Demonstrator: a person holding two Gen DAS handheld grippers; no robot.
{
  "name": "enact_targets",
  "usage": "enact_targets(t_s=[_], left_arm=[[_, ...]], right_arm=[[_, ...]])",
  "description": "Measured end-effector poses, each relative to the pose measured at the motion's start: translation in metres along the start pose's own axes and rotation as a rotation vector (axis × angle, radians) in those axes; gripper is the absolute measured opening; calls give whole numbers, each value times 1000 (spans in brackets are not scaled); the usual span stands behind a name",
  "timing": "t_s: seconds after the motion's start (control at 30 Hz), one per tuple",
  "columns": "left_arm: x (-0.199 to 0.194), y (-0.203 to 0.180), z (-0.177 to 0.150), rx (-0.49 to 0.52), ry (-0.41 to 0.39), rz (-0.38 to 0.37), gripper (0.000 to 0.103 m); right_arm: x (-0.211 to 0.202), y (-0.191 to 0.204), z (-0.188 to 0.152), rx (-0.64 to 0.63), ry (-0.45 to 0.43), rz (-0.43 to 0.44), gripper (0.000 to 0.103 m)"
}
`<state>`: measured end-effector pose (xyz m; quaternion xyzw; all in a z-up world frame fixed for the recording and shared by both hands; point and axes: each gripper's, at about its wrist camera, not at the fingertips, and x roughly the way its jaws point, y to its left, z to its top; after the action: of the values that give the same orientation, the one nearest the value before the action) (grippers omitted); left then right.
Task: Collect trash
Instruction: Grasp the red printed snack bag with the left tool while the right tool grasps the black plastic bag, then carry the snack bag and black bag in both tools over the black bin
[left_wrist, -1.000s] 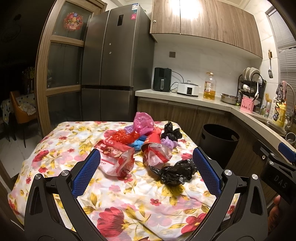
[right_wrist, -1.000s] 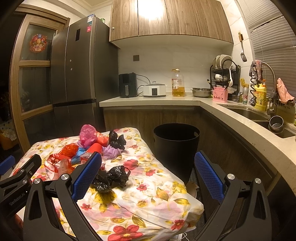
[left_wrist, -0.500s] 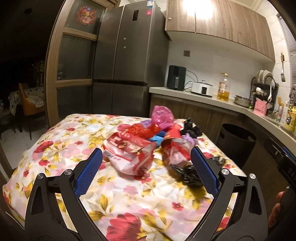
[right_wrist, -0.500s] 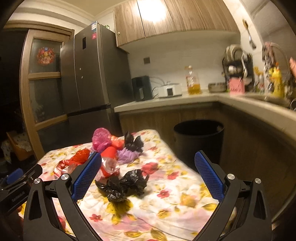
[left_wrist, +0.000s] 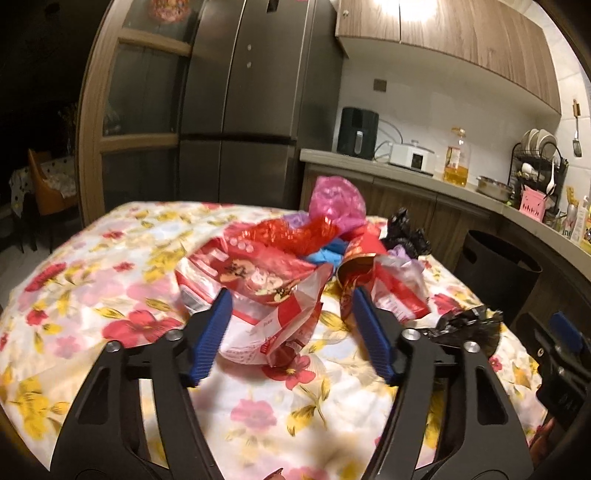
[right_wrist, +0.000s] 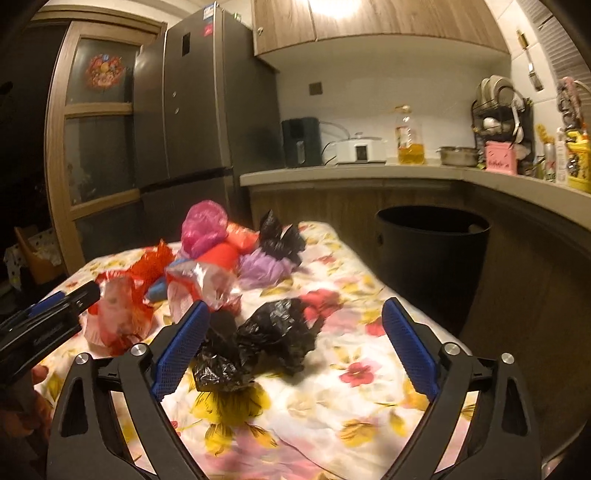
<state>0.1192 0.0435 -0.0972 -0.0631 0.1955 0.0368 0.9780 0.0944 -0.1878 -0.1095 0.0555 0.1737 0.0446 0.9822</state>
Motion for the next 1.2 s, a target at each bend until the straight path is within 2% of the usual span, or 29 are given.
enact_targets(t_s=[0.17, 0.3, 0.37, 0.43, 0.47, 0.57, 0.77, 0.93, 1.2], left_arm=[[19, 3, -5, -7, 43, -12, 46], [30, 5, -10, -4, 78, -31, 25], [31, 7, -12, -17, 84, -51, 19], [30, 8, -12, -28, 84, -60, 14], [30, 9, -12, -29, 85, -62, 10], [27, 9, -12, -26, 76, -58, 4], [-1, 11, -5, -29, 27, -57, 2], [-27, 14, 5, -47, -23, -49, 1], [-52, 0, 26, -23, -74, -62, 1]], right_arm=[[19, 5, -8, 12, 55, 61, 74], [31, 13, -16, -8, 105, 106, 59], [34, 16, -19, -16, 126, 127, 44], [36, 19, -21, -22, 144, 146, 34], [37, 20, -22, -25, 148, 156, 23], [34, 20, -22, -30, 152, 177, 9], [17, 19, -12, -63, 113, 195, 2], [-1, 14, 2, -75, 76, 203, 2], [-18, 1, 30, -53, 30, 222, 2]])
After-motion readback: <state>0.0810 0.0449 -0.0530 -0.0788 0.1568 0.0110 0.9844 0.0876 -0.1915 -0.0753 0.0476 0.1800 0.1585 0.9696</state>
